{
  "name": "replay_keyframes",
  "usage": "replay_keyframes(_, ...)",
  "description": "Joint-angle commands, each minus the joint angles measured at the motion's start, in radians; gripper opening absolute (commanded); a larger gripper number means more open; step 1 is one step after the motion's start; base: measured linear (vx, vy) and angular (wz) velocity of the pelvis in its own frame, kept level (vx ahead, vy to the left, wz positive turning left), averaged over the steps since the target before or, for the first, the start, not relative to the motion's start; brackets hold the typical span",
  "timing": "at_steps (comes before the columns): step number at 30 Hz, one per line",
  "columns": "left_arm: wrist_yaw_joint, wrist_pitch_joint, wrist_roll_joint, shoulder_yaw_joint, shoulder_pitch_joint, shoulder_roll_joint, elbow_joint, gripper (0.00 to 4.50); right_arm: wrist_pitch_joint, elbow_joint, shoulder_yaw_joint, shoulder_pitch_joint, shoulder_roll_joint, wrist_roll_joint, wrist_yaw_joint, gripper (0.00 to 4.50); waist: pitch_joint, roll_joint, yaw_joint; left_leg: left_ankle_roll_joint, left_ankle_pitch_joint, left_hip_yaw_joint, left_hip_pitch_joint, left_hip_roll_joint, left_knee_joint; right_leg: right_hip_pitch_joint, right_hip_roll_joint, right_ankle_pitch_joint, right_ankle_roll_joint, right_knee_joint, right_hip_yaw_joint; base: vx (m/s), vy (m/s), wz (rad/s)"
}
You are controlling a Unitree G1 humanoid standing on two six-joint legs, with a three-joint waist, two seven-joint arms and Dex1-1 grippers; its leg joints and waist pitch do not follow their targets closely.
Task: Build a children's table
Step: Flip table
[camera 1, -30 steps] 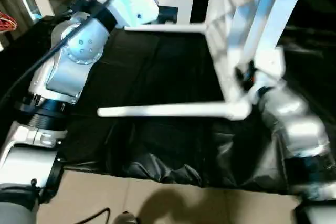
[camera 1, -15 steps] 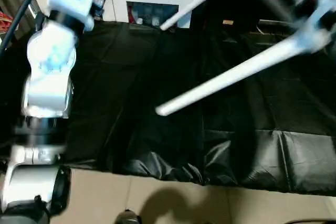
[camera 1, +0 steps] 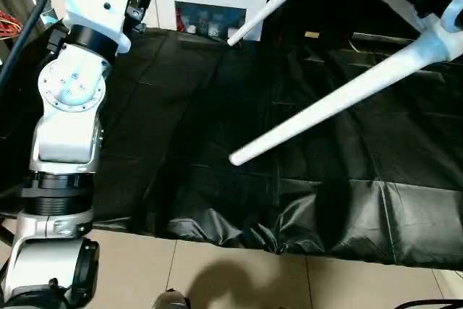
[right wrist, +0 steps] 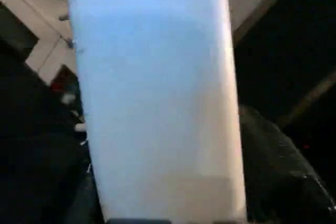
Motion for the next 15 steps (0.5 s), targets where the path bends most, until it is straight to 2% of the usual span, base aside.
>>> replay_keyframes(1,0.046,0.104,-0.029,0.065,0.025,-0.004,0.077,2.16,-0.041,-0.015,-0.019,0.018,-0.018,0.043,0.092,3.06,-0.075,-0.011,-0.004,-0.007,-0.211,0.002,0.013,0.009,-0.06,0.061,-0.039,-0.283,-0.084,-0.086,0.043,0.0,0.0,0.0)
replay_keyframes(4,0.05,0.117,-0.024,0.064,0.029,-0.007,0.07,2.15,-0.051,-0.032,-0.014,0.024,-0.004,0.048,0.095,3.15,-0.075,-0.011,-0.005,-0.007,-0.212,0.002,0.012,0.009,-0.061,0.061,-0.039,-0.281,-0.086,-0.087,0.043,0.0,0.0,0.0)
replay_keyframes(5,0.053,0.122,-0.024,0.064,0.03,-0.009,0.067,2.14,-0.054,-0.039,-0.012,0.026,0.003,0.05,0.094,3.39,-0.075,-0.012,-0.006,-0.009,-0.219,0.002,0.013,0.008,-0.061,0.062,-0.039,-0.291,-0.083,-0.087,0.043,0.0,0.0,0.0)
replay_keyframes(7,0.058,0.132,-0.022,0.064,0.031,-0.013,0.061,2.14,-0.06,-0.052,-0.008,0.029,0.015,0.055,0.094,3.44,-0.074,-0.014,-0.006,-0.009,-0.223,0.002,0.013,0.008,-0.061,0.061,-0.039,-0.303,-0.079,-0.088,0.043,0.0,0.0,0.0)
replay_keyframes(14,0.074,0.21,-0.025,0.064,0.037,-0.031,0.035,2.14,-0.147,-0.12,-0.023,0.052,0.075,0.133,0.165,3.9,-0.072,-0.014,-0.011,-0.012,-0.255,0.0,0.018,0.008,-0.063,0.058,-0.039,-0.354,-0.062,-0.095,0.04,0.0,0.0,0.0)
replay_keyframes(15,0.079,0.232,-0.029,0.067,0.04,-0.039,0.029,2.14,-0.175,-0.137,-0.029,0.056,0.089,0.148,0.171,4.0,-0.075,-0.014,-0.01,0.001,-0.275,0.002,0.019,0.009,-0.062,0.061,-0.044,-0.36,-0.058,-0.097,0.04,0.0,0.0,0.0)
